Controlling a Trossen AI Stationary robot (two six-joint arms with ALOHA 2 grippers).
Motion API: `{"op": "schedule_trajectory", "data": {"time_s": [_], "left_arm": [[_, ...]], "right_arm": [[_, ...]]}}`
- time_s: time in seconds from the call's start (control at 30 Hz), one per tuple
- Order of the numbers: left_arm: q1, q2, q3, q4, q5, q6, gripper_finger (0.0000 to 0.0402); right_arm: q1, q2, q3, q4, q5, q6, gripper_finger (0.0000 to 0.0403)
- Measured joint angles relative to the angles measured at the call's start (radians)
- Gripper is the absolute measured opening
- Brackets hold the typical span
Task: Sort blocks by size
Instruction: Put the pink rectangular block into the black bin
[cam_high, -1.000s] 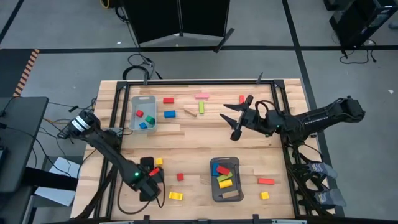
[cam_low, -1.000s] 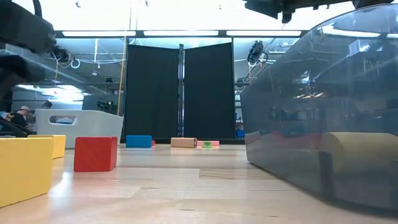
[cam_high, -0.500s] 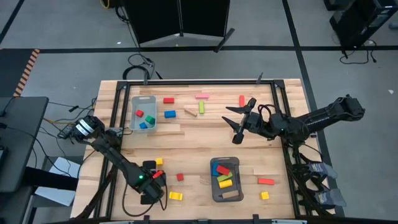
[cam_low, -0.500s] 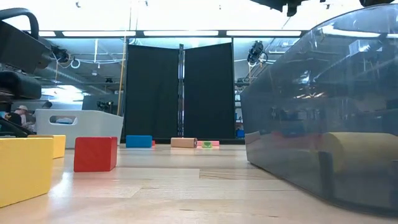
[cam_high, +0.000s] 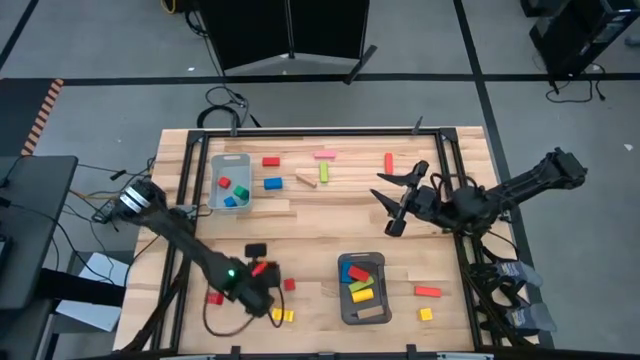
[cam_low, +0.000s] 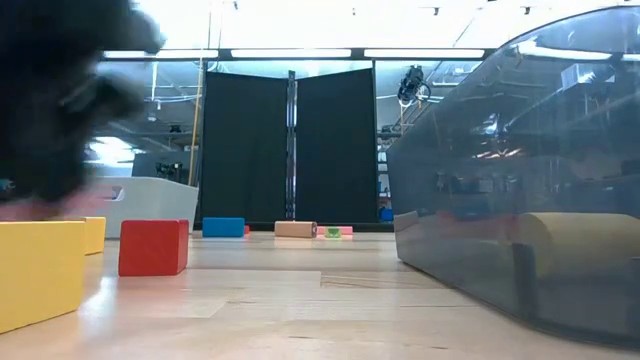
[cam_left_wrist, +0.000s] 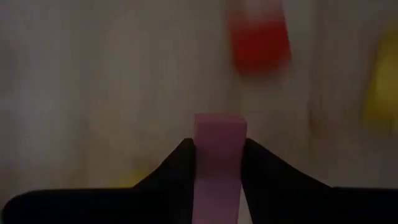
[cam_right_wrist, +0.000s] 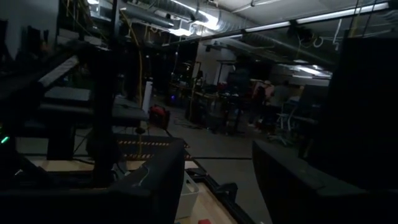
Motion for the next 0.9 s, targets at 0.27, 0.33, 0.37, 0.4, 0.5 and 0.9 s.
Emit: {"op": "schedule_trajectory", "data": {"time_s": [0.27, 0.33, 0.37, 0.4, 0.5, 0.9], "left_arm": [[0.193, -0.105, 0.007, 0.411, -0.111, 0.349, 0.0101], [0.243, -0.081, 0.007, 0.596, -0.035, 0.443, 0.0101], [0.264, -0.066, 0.007, 0.684, 0.002, 0.478, 0.0101], [0.285, -0.048, 0.007, 0.769, 0.035, 0.508, 0.0101], [0.336, 0.018, 0.008, 1.022, 0.118, 0.563, 0.0101], [0.391, 0.341, 0.191, 1.235, 0.312, 0.531, 0.0101]], "right_arm": [[0.043, -0.003, 0.000, 0.026, 0.005, 0.010, 0.0192], [0.061, 0.002, 0.000, 0.020, 0.005, 0.019, 0.0192], [0.071, 0.003, 0.000, 0.016, 0.005, 0.020, 0.0192], [0.085, 0.004, 0.000, 0.011, 0.005, 0.020, 0.0192], [0.134, 0.003, 0.000, -0.013, 0.023, 0.023, 0.0192], [0.308, 0.003, 0.000, -0.472, 0.031, 0.454, 0.0213]]}}
